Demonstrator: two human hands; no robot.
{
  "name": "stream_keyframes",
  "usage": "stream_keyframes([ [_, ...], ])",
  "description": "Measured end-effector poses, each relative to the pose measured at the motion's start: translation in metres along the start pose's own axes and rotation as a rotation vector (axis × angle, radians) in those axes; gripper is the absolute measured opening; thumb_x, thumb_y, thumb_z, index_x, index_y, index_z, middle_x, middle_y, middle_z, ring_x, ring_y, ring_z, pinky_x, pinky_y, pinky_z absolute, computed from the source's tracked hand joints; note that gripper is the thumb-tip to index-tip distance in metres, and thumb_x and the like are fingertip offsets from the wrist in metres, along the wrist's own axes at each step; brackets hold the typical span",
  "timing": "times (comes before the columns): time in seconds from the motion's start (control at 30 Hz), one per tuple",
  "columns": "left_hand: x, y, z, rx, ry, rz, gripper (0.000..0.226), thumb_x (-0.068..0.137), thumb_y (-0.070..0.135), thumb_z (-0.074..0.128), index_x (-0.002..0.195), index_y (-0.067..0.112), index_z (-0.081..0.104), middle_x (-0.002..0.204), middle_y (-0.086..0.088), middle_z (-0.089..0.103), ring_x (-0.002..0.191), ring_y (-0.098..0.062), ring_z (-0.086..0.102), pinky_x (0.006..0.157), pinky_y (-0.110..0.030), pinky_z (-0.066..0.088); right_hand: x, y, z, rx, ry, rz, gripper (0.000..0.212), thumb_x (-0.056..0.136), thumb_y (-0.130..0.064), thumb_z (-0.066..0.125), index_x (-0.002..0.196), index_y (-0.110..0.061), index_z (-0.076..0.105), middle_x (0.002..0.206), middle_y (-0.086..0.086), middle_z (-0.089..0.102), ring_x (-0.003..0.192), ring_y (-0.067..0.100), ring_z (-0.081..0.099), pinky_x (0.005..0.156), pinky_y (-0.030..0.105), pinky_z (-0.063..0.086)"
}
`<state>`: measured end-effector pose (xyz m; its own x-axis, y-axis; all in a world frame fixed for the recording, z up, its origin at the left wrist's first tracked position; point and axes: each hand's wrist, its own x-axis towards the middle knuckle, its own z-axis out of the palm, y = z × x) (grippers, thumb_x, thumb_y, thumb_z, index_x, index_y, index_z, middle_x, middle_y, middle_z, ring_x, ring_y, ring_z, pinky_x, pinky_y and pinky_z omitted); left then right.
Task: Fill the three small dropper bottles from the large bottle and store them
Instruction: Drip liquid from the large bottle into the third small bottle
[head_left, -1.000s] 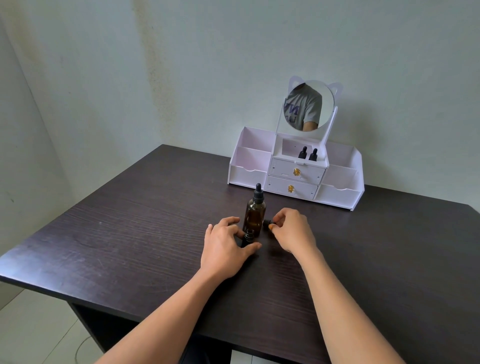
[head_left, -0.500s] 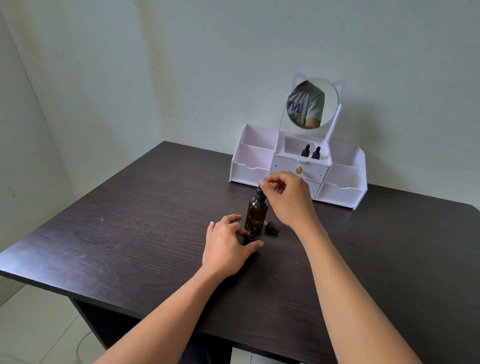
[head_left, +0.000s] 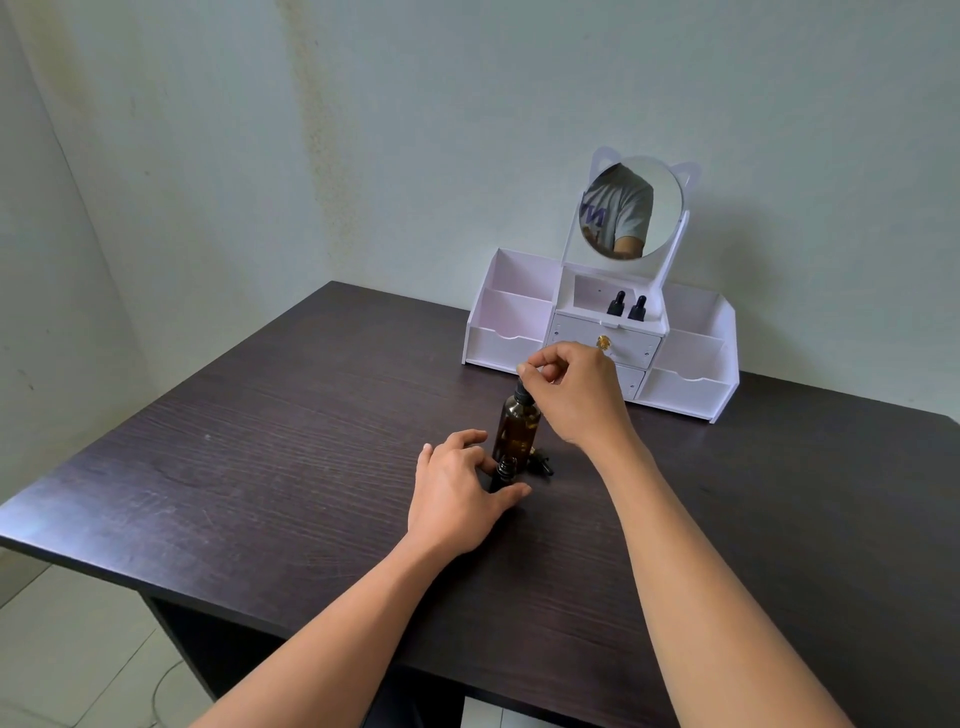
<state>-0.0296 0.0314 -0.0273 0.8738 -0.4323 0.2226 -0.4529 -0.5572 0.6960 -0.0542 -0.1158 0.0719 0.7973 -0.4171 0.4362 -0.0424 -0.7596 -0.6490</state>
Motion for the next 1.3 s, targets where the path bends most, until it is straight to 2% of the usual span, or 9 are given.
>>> stream_keyframes([
  [0.13,-0.0002,0.0011,-0.0006,0.004,0.001,0.001,0.035,0.074,0.06,0.075,0.088,0.029,0.069,0.146,0.013,0.045,0.135,-0.009,0.038,0.122,-0.046,0.013,0.0003,0.0001,-0.0005,-0.019,-0.011,-0.015,0.009,0.093,-0.02,0.068,0.084,-0.02,0.067,0.07,-0.011,0.059,0.065,0.002,0.056,0.066,0.02,0.044],
  [0.3,-0.0001,0.0007,-0.0006,0.004,0.005,0.004,0.034,0.074,0.061,0.075,0.087,0.03,0.069,0.146,0.013,0.046,0.135,-0.01,0.039,0.122,-0.046,0.013,-0.0024,0.0016,0.0018,0.002,0.014,-0.002,0.016,0.087,-0.034,0.075,0.094,-0.021,0.07,0.075,-0.009,0.061,0.066,0.003,0.057,0.065,0.019,0.05],
  [0.5,-0.0002,0.0016,-0.0014,0.007,0.003,0.007,0.034,0.074,0.061,0.076,0.084,0.031,0.066,0.146,0.012,0.046,0.135,-0.01,0.038,0.122,-0.046,0.014,-0.0021,0.0028,0.004,-0.016,0.018,-0.022,0.006,0.089,-0.018,0.07,0.084,-0.016,0.072,0.069,-0.01,0.06,0.062,0.004,0.055,0.065,0.023,0.047],
  [0.7,-0.0001,0.0005,-0.0004,0.013,-0.001,0.0,0.036,0.074,0.062,0.075,0.088,0.029,0.068,0.147,0.013,0.045,0.135,-0.01,0.038,0.122,-0.046,0.015,-0.0014,0.0026,0.0016,0.005,0.029,-0.02,0.015,0.083,-0.029,0.077,0.093,-0.019,0.071,0.072,-0.008,0.061,0.063,0.004,0.057,0.063,0.018,0.05],
  [0.8,-0.0004,0.0006,-0.0007,0.01,0.001,0.007,0.035,0.074,0.061,0.075,0.088,0.029,0.068,0.146,0.013,0.045,0.135,-0.01,0.038,0.122,-0.045,0.013,-0.0013,0.0014,0.0007,0.002,0.014,-0.004,0.004,0.085,-0.023,0.074,0.086,-0.02,0.071,0.068,-0.009,0.059,0.061,0.004,0.056,0.063,0.022,0.05],
  [0.9,-0.0003,0.0012,-0.0008,0.006,0.003,0.012,0.035,0.074,0.061,0.075,0.086,0.029,0.068,0.146,0.013,0.046,0.134,-0.009,0.039,0.122,-0.045,0.013,-0.0015,0.0012,0.0006,-0.012,0.007,-0.006,0.008,0.087,-0.016,0.07,0.079,-0.019,0.07,0.065,-0.009,0.059,0.06,0.005,0.055,0.064,0.023,0.049],
  [1.0,-0.0004,0.0012,-0.001,-0.001,0.0,0.009,0.034,0.074,0.061,0.076,0.085,0.03,0.067,0.146,0.013,0.046,0.135,-0.01,0.038,0.122,-0.045,0.014,-0.0018,0.0015,0.0004,0.006,0.011,-0.011,0.002,0.086,-0.018,0.073,0.085,-0.018,0.072,0.067,-0.009,0.06,0.062,0.004,0.057,0.065,0.022,0.049],
  [1.13,0.0003,0.0015,-0.0011,0.009,-0.009,0.001,0.033,0.074,0.061,0.075,0.085,0.031,0.066,0.147,0.013,0.045,0.136,-0.01,0.037,0.122,-0.046,0.014,-0.0024,0.0015,-0.0005,0.023,0.015,0.001,0.014,0.084,-0.027,0.077,0.094,-0.019,0.071,0.072,-0.006,0.061,0.062,0.004,0.057,0.063,0.017,0.05],
  [1.3,-0.0005,0.0015,-0.0017,0.006,-0.003,0.008,0.033,0.074,0.061,0.075,0.085,0.03,0.066,0.146,0.013,0.045,0.135,-0.009,0.038,0.122,-0.046,0.014,-0.0015,0.0014,-0.0013,-0.003,0.002,0.017,0.005,0.088,-0.016,0.07,0.084,-0.018,0.07,0.065,-0.008,0.058,0.06,0.004,0.055,0.063,0.022,0.047],
])
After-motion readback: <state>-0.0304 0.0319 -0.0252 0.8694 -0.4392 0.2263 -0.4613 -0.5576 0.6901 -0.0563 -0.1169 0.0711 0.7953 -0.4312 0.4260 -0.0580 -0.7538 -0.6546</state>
